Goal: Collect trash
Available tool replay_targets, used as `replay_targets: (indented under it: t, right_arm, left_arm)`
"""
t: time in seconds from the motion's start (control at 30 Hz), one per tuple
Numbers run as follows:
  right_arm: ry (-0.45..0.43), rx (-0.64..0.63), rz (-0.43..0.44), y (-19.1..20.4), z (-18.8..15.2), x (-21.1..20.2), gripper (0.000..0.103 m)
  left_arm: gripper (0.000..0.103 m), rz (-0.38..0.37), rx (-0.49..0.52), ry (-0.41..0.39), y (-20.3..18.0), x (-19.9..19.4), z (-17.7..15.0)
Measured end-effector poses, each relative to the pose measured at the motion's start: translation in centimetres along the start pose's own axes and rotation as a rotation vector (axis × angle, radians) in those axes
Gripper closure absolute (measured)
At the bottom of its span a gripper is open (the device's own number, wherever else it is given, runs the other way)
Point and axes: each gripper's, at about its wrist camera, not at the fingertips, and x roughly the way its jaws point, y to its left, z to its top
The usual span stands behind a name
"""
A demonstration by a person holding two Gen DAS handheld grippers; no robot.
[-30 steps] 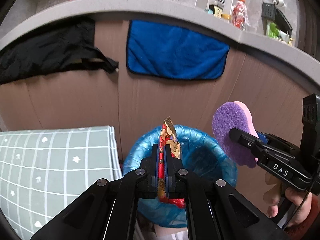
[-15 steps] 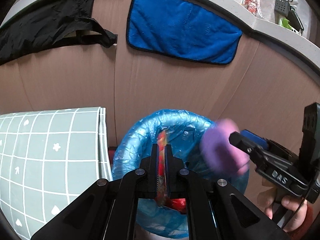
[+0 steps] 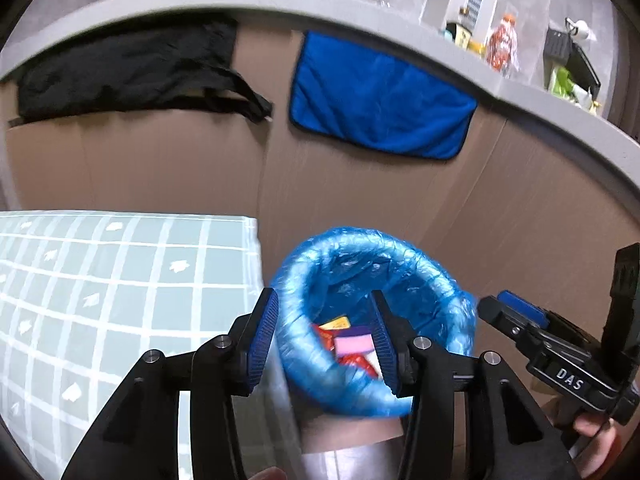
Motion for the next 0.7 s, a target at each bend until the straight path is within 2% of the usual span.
replay_targets:
  t: [0.13,0.27,0.4,0.53,0.7]
  right_arm:
    - [-0.002,-0.028,0.004,3.3,-1.7,-3.8,0.052]
    - [-0.012,-0.063,0.026,6.7,-3.8,-7.8,0.050]
    - [-0.046,-0.103,0.042,9.6,-6.3,-12.0,0.049]
    - [-0.092,-0.132,0.014,11.6,-8.8,-15.5,0.049]
    - [-0.152,-0.165,-0.022,13.8,-11.7,-19.1,0.047]
  left_arm:
    - [0.056,0.042,0.026,-0.035,0.6,-5.3,-1.9]
    - [0.056,0.134,0.077,-0.060,0.8,-10.8,-4.1]
    - [0.056,0.224,0.094,-0.129,1.0,-16.5,-6.9]
    - [0.056,0.260,0.137,-0.177,0.8,-20.5,-9.9]
    - [0.056,0.270,0.174,-0.177,0.9,-23.4,-12.6]
